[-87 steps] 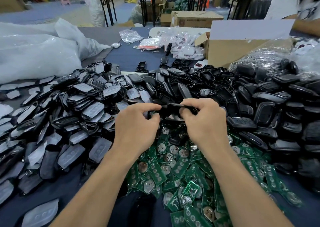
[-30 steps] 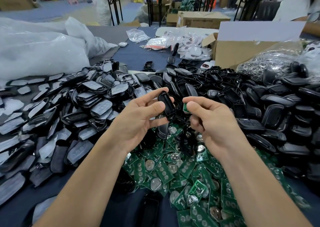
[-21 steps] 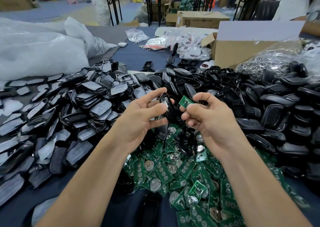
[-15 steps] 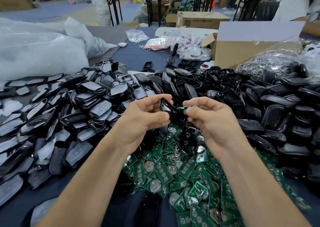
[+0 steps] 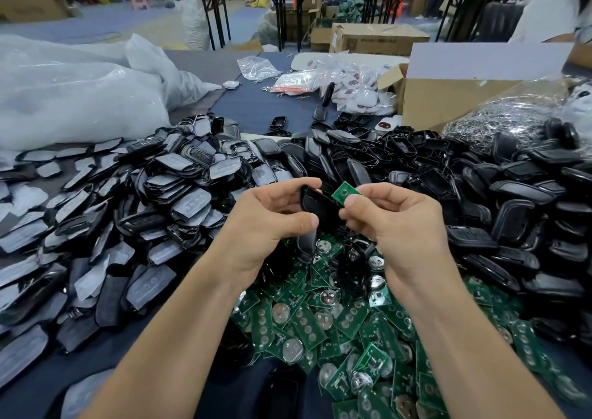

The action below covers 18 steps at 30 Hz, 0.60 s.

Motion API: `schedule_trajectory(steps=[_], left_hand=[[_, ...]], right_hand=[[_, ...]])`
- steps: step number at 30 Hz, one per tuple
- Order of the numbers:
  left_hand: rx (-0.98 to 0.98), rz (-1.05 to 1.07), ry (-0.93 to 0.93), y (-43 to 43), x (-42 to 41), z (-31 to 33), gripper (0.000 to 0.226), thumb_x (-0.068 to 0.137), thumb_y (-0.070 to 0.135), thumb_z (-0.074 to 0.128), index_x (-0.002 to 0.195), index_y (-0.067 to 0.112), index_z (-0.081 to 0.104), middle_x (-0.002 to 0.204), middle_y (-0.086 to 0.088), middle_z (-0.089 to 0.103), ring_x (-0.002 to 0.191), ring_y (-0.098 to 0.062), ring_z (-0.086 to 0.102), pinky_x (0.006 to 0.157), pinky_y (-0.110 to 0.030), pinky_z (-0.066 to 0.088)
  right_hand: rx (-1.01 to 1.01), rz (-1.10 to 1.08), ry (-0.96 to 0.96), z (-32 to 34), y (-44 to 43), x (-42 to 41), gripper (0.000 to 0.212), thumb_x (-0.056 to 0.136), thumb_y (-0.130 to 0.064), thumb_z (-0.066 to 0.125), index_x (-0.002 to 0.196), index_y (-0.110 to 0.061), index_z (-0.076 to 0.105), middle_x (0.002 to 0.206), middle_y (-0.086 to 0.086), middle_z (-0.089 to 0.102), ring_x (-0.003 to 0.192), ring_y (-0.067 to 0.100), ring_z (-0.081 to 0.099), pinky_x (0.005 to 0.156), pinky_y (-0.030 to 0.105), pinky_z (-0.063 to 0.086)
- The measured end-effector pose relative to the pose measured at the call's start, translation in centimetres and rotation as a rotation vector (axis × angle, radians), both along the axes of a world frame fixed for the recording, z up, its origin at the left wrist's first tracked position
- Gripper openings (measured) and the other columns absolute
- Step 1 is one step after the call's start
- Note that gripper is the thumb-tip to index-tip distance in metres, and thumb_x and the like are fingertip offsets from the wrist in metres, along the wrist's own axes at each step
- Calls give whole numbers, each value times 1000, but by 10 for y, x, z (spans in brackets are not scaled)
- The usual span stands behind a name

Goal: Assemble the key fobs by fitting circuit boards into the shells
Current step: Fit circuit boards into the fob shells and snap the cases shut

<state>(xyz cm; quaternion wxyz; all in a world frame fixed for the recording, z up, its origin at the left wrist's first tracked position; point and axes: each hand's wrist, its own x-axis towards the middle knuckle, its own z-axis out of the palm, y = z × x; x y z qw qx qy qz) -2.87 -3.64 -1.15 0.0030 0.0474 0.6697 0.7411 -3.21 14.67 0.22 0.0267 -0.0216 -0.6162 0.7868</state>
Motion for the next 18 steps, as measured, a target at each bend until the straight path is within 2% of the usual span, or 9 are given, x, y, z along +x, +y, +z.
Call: schedule_trajectory(steps=[4, 7, 9, 12, 15, 18], left_hand=[[-41, -12, -8, 0, 0, -1, 51, 82, -15, 75, 108, 27, 81, 96, -4, 82, 79, -13, 72, 76, -23, 58], [-94, 22, -14, 2, -1, -3, 48, 82, -14, 75, 112, 24, 79, 77, 7, 77, 66, -7, 66, 65, -18, 52], [-97, 37, -16, 3, -1, -3, 48, 83, -14, 74, 116, 20, 77, 70, 10, 74, 62, -5, 64, 63, -17, 51], [-95, 58, -17, 4, 0, -2, 48, 83, -12, 76, 115, 24, 78, 86, -6, 80, 74, -16, 68, 75, -28, 57], [-85, 60, -21, 5, 1, -1, 47, 84, -10, 77, 111, 28, 78, 101, -22, 78, 82, -25, 68, 82, -38, 56], [-78, 44, -36, 6, 0, -1, 47, 86, -11, 75, 112, 28, 77, 101, -19, 79, 82, -22, 73, 76, -27, 59]], right_hand=[[112, -24, 28, -3, 0, -2, 19, 84, -4, 82, 78, -22, 82, 68, 10, 71, 51, 13, 54, 53, 21, 47], [122, -41, 60, -4, -2, -3, 26, 91, -3, 75, 84, -26, 85, 63, 7, 67, 55, 14, 53, 52, 21, 43], [172, -55, 101, -4, -2, -2, 27, 93, -5, 73, 89, -29, 85, 63, 6, 68, 58, 17, 54, 55, 27, 44], [206, -82, 152, -4, -1, 0, 23, 88, -5, 77, 96, -26, 82, 69, 2, 73, 59, 15, 63, 61, 31, 53], [231, -80, 169, -3, 0, 1, 18, 80, -5, 85, 88, -21, 80, 71, 3, 75, 57, 17, 69, 56, 24, 52], [246, -61, 161, -2, 1, 2, 17, 79, -3, 85, 79, -20, 80, 66, 6, 74, 55, 18, 70, 50, 21, 49]])
